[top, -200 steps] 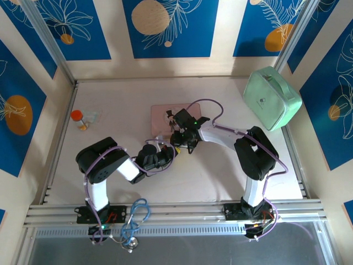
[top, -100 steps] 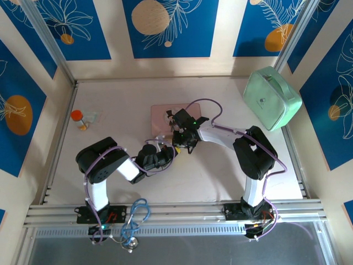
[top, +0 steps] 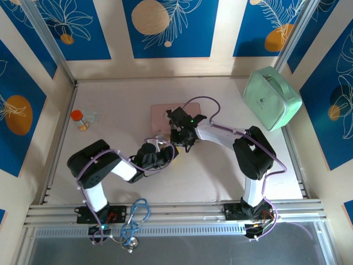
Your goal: Unlock a padlock with a key
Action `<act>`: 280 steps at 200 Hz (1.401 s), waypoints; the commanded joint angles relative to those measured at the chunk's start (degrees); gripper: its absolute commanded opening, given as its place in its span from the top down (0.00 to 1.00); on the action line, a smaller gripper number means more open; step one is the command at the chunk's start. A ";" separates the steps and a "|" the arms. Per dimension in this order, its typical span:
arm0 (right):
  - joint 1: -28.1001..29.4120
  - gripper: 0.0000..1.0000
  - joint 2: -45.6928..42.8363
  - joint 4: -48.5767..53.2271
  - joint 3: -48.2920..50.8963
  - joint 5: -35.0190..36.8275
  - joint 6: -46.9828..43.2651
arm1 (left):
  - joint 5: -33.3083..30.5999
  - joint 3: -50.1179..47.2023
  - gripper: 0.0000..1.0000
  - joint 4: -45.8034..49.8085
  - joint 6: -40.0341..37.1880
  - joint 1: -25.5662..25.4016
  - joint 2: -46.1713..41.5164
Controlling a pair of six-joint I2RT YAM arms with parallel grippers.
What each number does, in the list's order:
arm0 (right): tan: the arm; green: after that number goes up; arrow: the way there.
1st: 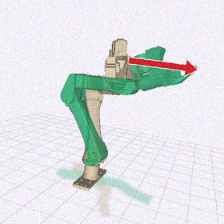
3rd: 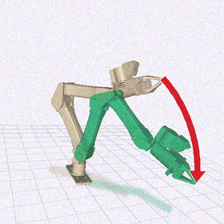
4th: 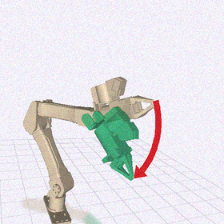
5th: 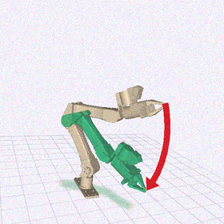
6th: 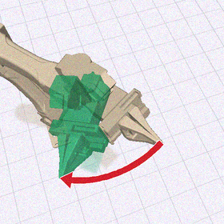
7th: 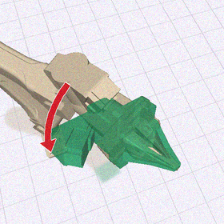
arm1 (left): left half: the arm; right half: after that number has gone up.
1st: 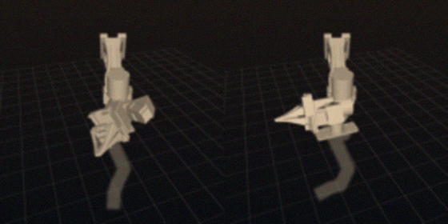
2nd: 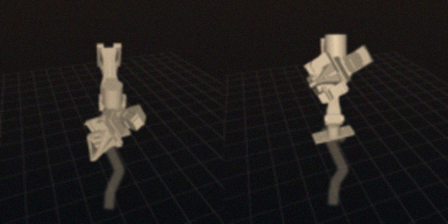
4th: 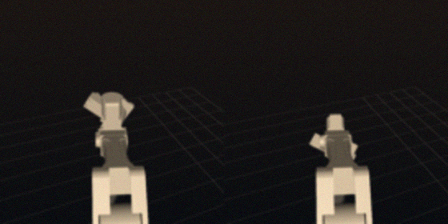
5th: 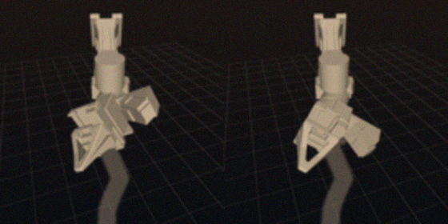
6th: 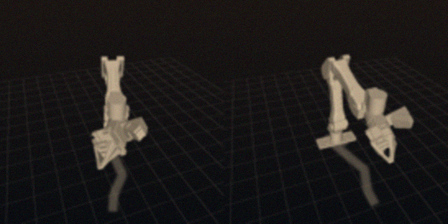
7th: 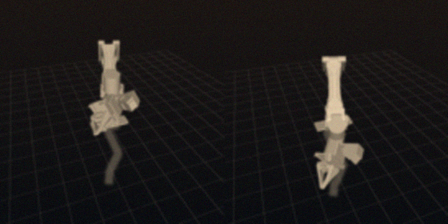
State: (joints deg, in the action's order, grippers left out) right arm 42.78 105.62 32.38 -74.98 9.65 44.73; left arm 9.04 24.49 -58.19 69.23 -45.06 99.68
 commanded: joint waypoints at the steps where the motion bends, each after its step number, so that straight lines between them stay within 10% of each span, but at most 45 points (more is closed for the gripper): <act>1: 1.59 1.00 1.65 4.84 -1.94 -1.12 1.83 | -2.97 0.19 0.44 4.56 -5.85 0.11 -5.40; 94: 2.13 1.00 4.40 7.65 -3.77 -2.77 5.72 | -10.02 -3.18 0.73 5.94 -7.29 -2.51 -8.37; 280: 1.25 1.00 6.73 13.05 -7.11 -5.85 7.39 | -6.55 -0.51 0.78 -1.66 -6.74 -3.20 -1.39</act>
State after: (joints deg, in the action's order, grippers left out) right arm 43.70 110.83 42.24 -81.54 7.09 51.09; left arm 1.89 22.37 -57.63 62.52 -47.81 97.38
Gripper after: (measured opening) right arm 0.243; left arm 0.218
